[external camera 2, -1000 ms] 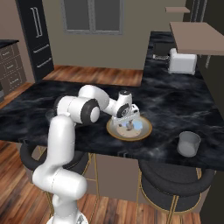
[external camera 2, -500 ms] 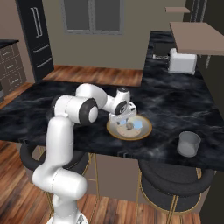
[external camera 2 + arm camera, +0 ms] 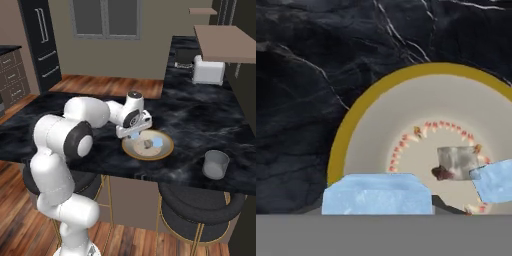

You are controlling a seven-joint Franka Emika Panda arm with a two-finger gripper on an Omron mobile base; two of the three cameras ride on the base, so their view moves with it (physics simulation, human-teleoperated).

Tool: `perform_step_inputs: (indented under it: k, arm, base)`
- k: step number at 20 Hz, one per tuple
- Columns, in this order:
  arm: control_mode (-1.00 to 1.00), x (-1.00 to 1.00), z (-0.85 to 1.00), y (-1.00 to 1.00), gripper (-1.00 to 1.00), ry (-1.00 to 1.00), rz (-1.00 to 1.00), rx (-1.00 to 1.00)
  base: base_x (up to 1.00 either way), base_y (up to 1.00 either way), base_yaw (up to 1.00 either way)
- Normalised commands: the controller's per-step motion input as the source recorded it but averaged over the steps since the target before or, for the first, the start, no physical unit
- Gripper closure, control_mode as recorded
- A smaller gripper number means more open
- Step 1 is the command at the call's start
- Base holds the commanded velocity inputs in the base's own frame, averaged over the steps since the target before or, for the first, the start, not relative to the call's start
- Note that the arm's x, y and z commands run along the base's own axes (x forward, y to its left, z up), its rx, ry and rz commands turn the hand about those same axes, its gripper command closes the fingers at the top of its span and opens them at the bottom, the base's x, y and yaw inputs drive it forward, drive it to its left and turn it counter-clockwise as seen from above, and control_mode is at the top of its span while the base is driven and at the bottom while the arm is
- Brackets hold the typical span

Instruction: There are four ice cubes in the ice bowl. Place two ice cubes in each glass of water.

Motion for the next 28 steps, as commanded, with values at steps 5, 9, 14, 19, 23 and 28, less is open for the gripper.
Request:
perform_step_inputs:
  k: [5, 9, 14, 19, 23, 28]
  arm:
    - [-1.0, -1.0, 0.92, 0.74, 1.0, 0.03, 0.15, 0.0]
    - [-1.0, -0.81, 0.83, 0.99, 1.0, 0.09, 0.2, 0.0]
    - [-1.0, -0.31, 0.66, 1.0, 1.0, 0.17, 0.16, -0.01]
    - [-1.0, -0.01, 0.13, 1.0, 1.0, 0.02, 0.17, 0.0]
    - [-1.0, 0.09, 0.0, 1.0, 1.0, 0.05, 0.18, 0.0]
    - [-1.0, 0.39, 0.0, 0.99, 1.0, 0.01, 0.03, 0.0]
  base:
    - [0.0, 0.0, 0.0]
    - [0.0, 0.0, 0.0]
    - [0.0, 0.0, 0.0]
    - [0.0, 0.0, 0.0]
    - [0.0, 0.0, 0.0]
    - [0.0, 0.0, 0.0]
